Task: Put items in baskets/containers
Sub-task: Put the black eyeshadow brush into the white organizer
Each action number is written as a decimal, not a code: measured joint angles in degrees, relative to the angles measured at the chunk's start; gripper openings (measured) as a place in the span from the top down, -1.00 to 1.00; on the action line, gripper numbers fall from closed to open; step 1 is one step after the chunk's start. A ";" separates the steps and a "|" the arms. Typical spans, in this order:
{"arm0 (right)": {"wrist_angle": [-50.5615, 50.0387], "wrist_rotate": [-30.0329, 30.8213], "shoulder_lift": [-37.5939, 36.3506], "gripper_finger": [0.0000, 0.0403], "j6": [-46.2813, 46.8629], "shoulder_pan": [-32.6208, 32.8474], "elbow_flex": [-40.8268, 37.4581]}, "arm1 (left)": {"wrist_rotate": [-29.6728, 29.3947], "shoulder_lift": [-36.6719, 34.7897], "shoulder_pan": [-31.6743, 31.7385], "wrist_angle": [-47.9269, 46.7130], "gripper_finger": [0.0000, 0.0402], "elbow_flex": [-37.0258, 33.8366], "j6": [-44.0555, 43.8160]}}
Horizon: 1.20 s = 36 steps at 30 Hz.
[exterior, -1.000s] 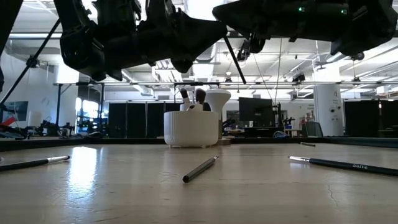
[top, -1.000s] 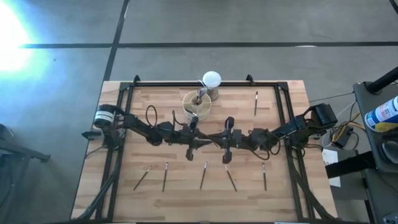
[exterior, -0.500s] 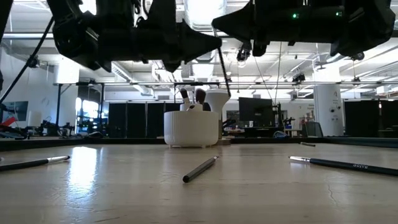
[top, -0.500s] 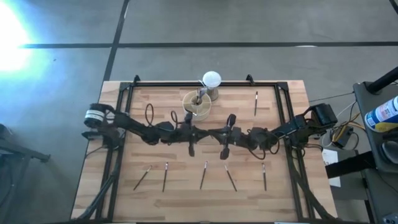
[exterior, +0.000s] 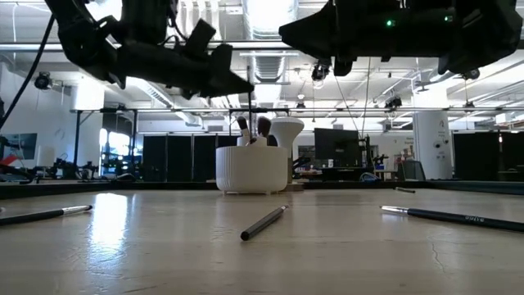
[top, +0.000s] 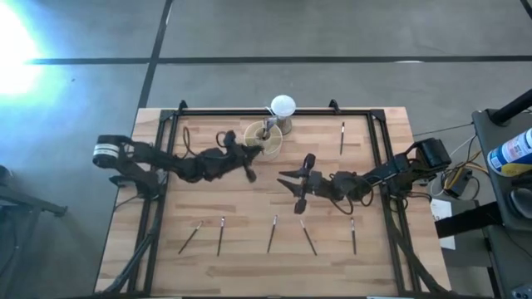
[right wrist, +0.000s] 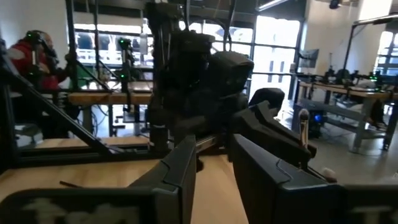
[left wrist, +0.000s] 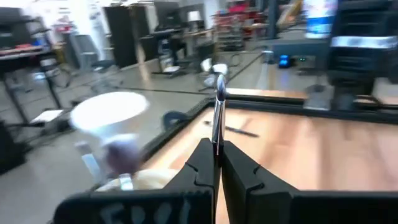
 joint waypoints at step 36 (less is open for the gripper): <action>-0.82 -0.16 0.00 0.74 -1.72 0.02 0.15 | 0.21 -0.10 8.71 0.03 0.61 -6.10 -4.47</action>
